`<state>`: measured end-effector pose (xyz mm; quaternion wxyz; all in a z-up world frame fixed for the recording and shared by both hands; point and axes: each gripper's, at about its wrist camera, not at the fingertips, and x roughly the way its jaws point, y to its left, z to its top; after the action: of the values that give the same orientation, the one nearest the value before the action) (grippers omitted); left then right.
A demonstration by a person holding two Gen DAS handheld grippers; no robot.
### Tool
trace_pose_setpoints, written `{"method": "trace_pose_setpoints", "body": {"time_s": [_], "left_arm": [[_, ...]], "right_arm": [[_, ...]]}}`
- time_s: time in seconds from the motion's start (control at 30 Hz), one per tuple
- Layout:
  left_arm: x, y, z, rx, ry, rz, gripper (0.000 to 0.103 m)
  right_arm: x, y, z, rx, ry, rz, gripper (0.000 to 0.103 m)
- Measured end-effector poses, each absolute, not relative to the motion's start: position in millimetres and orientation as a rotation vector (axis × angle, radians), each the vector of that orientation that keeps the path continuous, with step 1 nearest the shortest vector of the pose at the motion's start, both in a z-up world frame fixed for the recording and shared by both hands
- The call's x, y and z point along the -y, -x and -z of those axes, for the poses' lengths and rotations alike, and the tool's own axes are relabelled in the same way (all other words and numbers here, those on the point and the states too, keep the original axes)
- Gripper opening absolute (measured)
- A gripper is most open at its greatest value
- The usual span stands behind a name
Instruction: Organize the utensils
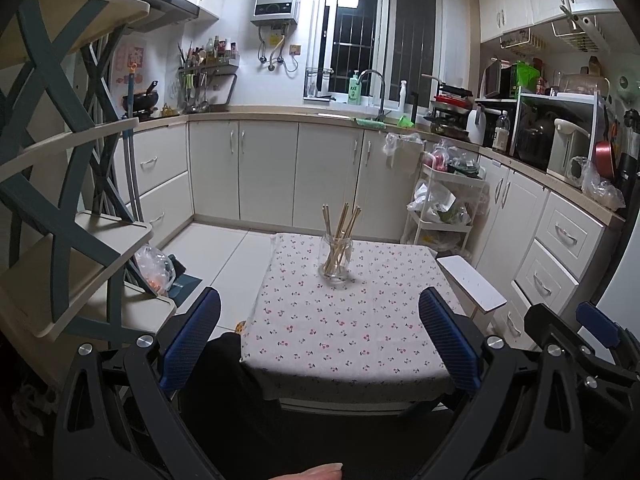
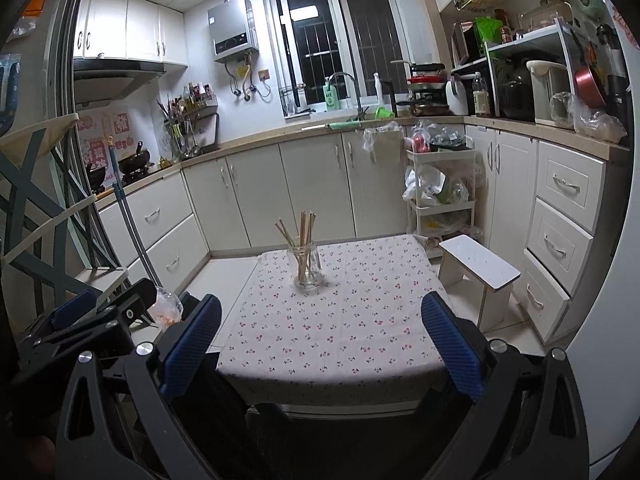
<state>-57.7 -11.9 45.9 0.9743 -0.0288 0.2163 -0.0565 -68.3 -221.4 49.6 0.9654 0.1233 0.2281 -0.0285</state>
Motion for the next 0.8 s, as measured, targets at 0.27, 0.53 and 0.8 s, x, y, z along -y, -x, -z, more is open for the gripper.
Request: {"method": "trace_pose_setpoints", "body": {"time_s": [0.27, 0.53, 0.8], "left_arm": [[10.8, 62.8, -53.0, -0.414, 0.058, 0.117, 0.095], [10.9, 65.9, -56.0, -0.403, 0.057, 0.119, 0.095], [12.7, 66.6, -57.4, -0.404, 0.056, 0.118, 0.095]], "right_arm": [[221.7, 72.3, -55.4, -0.439, -0.244, 0.06, 0.096], [222.4, 76.0, -58.7, -0.427, -0.241, 0.059, 0.096], [223.1, 77.3, -59.8, -0.429, -0.243, 0.059, 0.096]]}}
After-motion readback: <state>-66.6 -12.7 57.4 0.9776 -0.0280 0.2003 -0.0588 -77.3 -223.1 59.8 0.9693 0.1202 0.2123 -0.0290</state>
